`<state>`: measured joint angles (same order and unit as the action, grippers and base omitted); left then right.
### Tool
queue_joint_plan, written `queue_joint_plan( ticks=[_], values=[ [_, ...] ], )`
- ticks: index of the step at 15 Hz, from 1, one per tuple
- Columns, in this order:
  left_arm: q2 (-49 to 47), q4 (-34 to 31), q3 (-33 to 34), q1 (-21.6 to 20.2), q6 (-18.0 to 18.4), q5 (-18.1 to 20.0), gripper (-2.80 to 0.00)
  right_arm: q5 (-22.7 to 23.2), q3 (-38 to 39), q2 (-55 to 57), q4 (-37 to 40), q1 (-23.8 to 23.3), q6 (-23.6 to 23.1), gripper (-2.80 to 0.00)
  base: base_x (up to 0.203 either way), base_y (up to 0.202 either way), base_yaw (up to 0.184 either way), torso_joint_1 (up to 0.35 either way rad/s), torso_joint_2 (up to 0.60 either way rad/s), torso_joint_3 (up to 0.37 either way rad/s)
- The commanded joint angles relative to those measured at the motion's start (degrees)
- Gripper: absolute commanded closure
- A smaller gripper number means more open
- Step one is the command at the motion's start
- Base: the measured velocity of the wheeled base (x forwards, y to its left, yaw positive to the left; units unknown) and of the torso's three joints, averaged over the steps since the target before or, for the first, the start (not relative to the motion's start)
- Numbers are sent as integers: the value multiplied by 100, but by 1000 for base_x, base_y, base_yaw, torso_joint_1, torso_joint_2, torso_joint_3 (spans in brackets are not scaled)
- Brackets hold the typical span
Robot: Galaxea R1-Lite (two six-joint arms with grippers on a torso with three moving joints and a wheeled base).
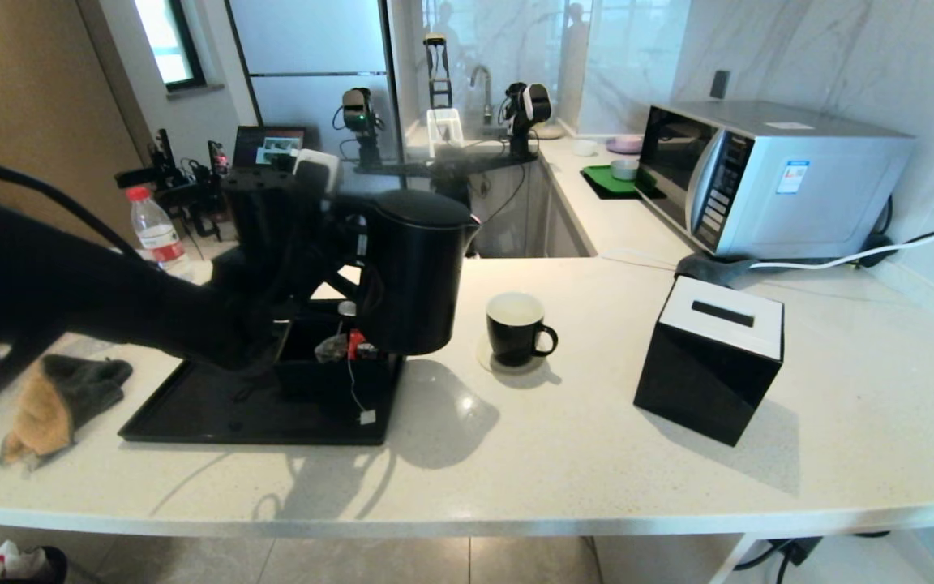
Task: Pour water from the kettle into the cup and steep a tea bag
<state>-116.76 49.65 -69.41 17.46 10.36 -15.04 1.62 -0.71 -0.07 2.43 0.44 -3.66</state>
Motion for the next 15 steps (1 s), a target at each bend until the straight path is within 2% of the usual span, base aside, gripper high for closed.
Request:
queue_joint_plan(
  ticks=[1, 5, 8, 15],
  values=[
    [-203, 27, -88, 42, 42, -7, 0, 5, 0, 7, 4, 0, -3, 0, 0, 0, 0, 0, 0, 0],
    [-294, -87, -215, 167, 53, -24, 0, 5, 0, 7, 4, 0, -3, 0, 0, 0, 0, 0, 0, 0],
    [-418, -101, -458, 196, 243, -140, 0, 5, 0, 7, 4, 0, -3, 0, 0, 0, 0, 0, 0, 0],
    [-453, -511, -649, 351, 331, -183, 0, 5, 0, 7, 4, 2, -3, 0, 0, 0, 0, 0, 0, 0]
  ],
)
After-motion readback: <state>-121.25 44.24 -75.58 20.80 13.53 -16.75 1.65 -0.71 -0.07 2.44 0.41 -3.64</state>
